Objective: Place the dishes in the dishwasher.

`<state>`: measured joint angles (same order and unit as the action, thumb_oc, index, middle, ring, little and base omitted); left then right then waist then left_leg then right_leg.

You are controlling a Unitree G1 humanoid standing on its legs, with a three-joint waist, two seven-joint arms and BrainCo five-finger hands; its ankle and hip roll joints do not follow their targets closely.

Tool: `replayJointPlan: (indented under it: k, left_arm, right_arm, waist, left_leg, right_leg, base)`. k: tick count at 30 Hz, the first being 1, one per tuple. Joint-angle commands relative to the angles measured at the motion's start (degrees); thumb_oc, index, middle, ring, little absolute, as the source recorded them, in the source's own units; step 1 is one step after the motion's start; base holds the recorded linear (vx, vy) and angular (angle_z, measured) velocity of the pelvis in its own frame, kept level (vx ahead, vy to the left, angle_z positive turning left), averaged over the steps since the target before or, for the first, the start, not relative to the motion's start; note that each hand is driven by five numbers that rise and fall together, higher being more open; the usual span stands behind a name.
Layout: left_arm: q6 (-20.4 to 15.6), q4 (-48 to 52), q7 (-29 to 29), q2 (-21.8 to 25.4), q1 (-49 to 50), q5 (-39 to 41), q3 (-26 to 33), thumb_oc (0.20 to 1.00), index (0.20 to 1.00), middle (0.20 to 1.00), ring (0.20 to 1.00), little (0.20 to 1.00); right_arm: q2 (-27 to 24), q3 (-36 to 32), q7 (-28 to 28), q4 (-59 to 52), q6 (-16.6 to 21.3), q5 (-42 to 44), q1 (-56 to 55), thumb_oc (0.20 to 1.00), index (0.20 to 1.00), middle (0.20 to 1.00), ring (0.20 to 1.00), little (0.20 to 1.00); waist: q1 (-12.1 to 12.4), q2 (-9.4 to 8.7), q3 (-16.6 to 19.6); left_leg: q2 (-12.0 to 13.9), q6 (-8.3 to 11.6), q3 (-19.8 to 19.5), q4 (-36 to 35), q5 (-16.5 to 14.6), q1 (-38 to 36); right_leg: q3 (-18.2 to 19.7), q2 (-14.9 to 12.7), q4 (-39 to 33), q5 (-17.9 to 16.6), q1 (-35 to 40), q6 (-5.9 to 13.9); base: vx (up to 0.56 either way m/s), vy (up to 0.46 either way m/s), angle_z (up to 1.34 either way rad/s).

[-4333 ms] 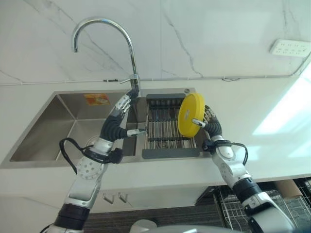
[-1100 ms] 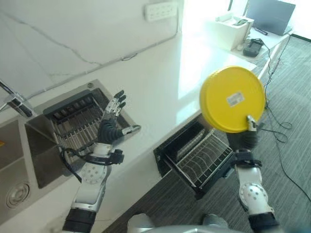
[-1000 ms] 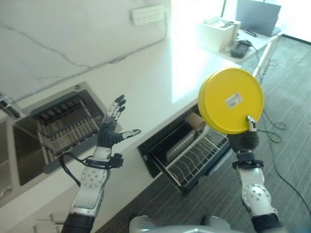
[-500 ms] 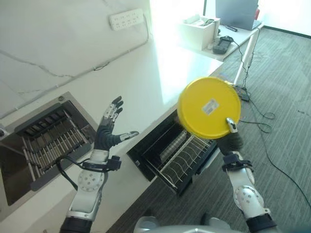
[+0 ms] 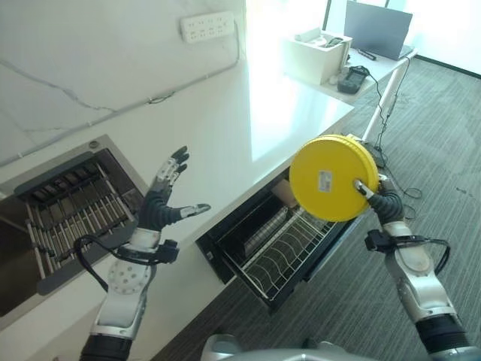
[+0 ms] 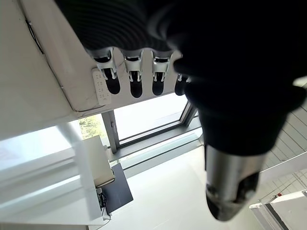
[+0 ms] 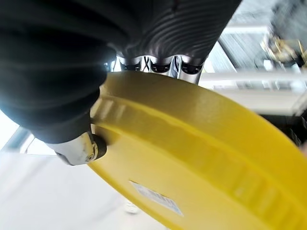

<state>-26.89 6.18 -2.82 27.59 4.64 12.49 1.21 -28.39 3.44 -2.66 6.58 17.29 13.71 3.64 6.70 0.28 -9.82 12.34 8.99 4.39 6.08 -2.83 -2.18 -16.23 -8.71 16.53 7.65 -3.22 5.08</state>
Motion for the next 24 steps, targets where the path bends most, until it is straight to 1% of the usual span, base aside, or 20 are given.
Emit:
replayJointPlan:
  k: [1,2,4,6,10,14,20,24]
  left_arm:
    - [-2.1,3.6,-0.9,2.9,-3.8,2.1,-0.1,1.000,1.000,1.000,1.000,1.000]
    - [-2.2,3.6,-1.3,3.0,-4.3,2.0,-0.3,1.000,1.000,1.000,1.000,1.000]
    - [-2.4,3.4,-2.1,3.1,-4.9,1.9,-0.9,1.000,1.000,1.000,1.000,1.000]
    - [-2.2,4.0,-3.3,3.0,-5.5,1.8,-1.9,1.000,1.000,1.000,1.000,1.000]
    - [-2.3,3.3,-3.1,3.1,-6.0,1.2,-4.0,1.000,1.000,1.000,1.000,1.000]
    - [-2.0,3.7,-3.6,2.6,-5.6,1.0,-5.3,1.000,1.000,1.000,1.000,1.000]
    - [-1.2,5.1,-6.9,3.7,-4.0,1.2,-6.7,1.000,1.000,1.000,1.000,1.000]
    - [-1.3,5.7,-9.5,4.2,-2.3,2.0,-6.6,1.000,1.000,1.000,1.000,1.000]
  right_arm:
    - [-2.3,-0.5,-4.6,-4.4,8.8,-13.4,5.3,0.200,0.200,0.200,0.200,0.200]
    - [-3.4,0.7,-5.5,-3.6,9.1,-17.4,5.7,0.200,0.200,0.200,0.200,0.200]
    - [-4.5,2.2,-6.7,-2.3,9.3,-19.6,6.1,0.200,0.200,0.200,0.200,0.200]
    - [-4.5,5.0,-7.5,0.5,9.5,-23.2,7.1,0.200,0.200,0.200,0.200,0.200]
    - [-3.8,10.2,-9.4,3.5,9.5,-28.9,8.9,0.200,0.200,0.200,0.200,0.200]
    - [-2.6,13.1,-11.3,6.6,9.0,-31.3,9.4,0.200,0.200,0.200,0.200,0.200]
    - [0.0,17.8,-13.1,11.0,7.8,-34.4,11.4,0.200,0.200,0.200,0.200,0.200]
    - [0.8,19.5,-13.3,12.7,6.9,-35.9,11.8,0.200,0.200,0.200,0.200,0.200]
  waist:
    - [1.1,-1.31,-0.8]
    - [1.5,-1.54,-1.1]
    - [2.1,-1.78,-1.4]
    - [3.0,-1.95,-2.1]
    - [4.0,-1.56,-3.3]
    - [5.1,-1.30,-4.0]
    - [8.3,-2.21,-5.0]
    - [9.6,-2.44,-5.1]
  left_leg:
    - [2.5,0.49,1.2,6.9,1.3,6.7]
    - [2.4,0.55,0.8,7.8,1.1,7.4]
    - [2.3,0.68,0.3,8.9,0.9,8.1]
    - [1.8,0.57,-0.4,11.2,0.3,9.3]
    - [1.2,0.32,-1.6,14.4,-0.9,10.5]
    - [0.7,0.32,-2.4,14.8,-0.6,10.2]
    - [0.0,0.64,-3.7,15.7,0.1,10.1]
    - [-0.1,0.68,-3.9,16.4,0.1,9.8]
  right_leg:
    - [-3.4,-8.0,0.7,0.8,5.3,5.39]
    - [-3.4,-8.0,0.9,1.0,5.4,5.27]
    - [-3.9,-8.0,0.8,1.0,5.9,5.14]
    - [-4.7,-7.8,0.7,1.2,7.0,4.77]
    - [-4.7,-7.6,2.1,1.8,8.0,4.17]
    - [-4.9,-6.9,1.8,2.0,10.1,3.93]
    - [-6.5,-5.6,0.7,1.5,14.5,3.93]
    - [-7.1,-5.2,0.5,1.4,16.3,3.89]
  base:
    - [0.05,-0.072,0.05]
    - [0.04,-0.059,0.04]
    - [0.05,-0.053,0.09]
    - [0.07,-0.032,0.14]
    - [0.08,0.026,0.07]
    - [0.11,0.026,0.08]
    - [0.11,-0.052,0.14]
    - [0.10,-0.002,0.12]
